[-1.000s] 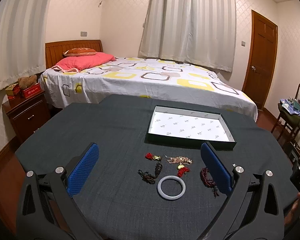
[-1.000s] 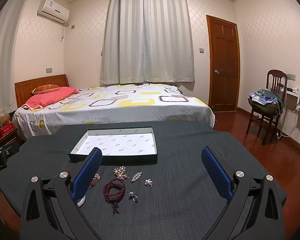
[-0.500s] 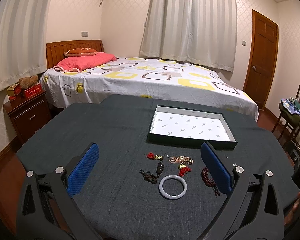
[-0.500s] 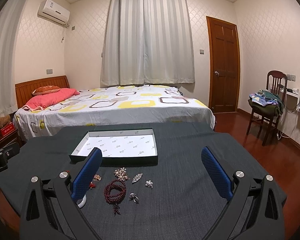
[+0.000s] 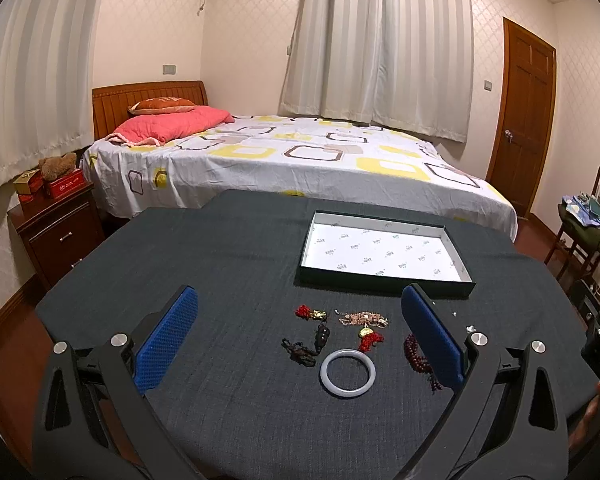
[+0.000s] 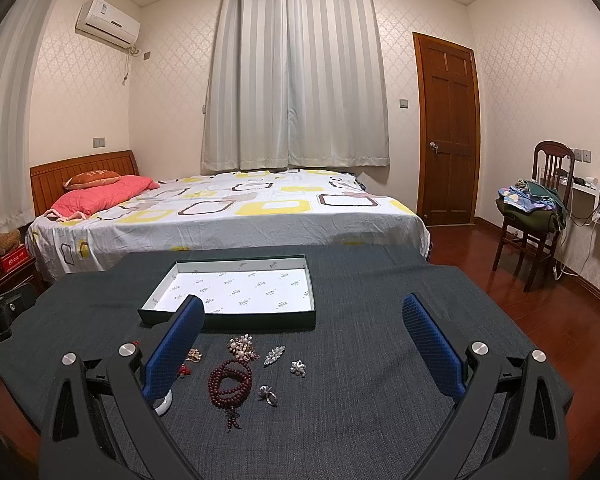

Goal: Organize jewelry

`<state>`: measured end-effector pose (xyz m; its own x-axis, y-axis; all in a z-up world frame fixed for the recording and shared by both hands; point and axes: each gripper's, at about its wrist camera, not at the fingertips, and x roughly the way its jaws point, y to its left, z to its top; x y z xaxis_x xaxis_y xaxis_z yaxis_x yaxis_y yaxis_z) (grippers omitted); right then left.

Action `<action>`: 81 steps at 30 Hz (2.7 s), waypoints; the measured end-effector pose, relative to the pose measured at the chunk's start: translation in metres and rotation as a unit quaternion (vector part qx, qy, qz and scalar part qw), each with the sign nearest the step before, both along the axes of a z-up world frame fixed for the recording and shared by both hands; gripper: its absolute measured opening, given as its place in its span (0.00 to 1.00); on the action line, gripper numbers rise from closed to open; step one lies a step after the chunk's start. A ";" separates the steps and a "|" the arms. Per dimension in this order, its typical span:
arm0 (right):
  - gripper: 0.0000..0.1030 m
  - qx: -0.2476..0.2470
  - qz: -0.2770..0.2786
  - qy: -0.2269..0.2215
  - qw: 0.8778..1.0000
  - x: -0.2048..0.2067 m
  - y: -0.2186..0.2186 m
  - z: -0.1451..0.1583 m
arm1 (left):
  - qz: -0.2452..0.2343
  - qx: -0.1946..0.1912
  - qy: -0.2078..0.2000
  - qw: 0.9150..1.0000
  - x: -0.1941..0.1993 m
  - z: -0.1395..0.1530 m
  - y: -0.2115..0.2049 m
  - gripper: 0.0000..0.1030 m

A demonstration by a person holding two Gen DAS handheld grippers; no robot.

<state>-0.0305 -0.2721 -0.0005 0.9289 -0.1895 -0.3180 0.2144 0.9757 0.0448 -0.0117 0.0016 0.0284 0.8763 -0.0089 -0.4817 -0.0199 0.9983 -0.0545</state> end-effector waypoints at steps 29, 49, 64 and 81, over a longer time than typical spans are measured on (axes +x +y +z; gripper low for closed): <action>0.94 0.000 0.001 0.002 1.000 -0.001 0.001 0.000 | -0.001 0.004 0.002 1.000 -0.002 -0.003 -0.001 0.96; 0.94 0.004 0.004 0.023 1.000 0.004 -0.002 -0.024 | -0.011 0.002 0.021 1.000 0.003 -0.037 -0.003 0.96; 0.94 0.018 0.018 0.100 0.995 0.032 -0.008 -0.096 | -0.074 0.013 0.092 0.993 0.042 -0.121 -0.038 0.96; 0.94 0.056 0.013 0.142 0.988 0.047 -0.026 -0.125 | -0.079 0.037 0.170 0.982 0.091 -0.177 -0.059 0.76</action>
<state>0.0165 -0.2980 -0.1258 0.8027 -0.1152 -0.5852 0.2090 0.9733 0.0951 0.0789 -0.0577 -0.1483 0.6555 -0.0858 -0.7503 0.1319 0.9913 0.0018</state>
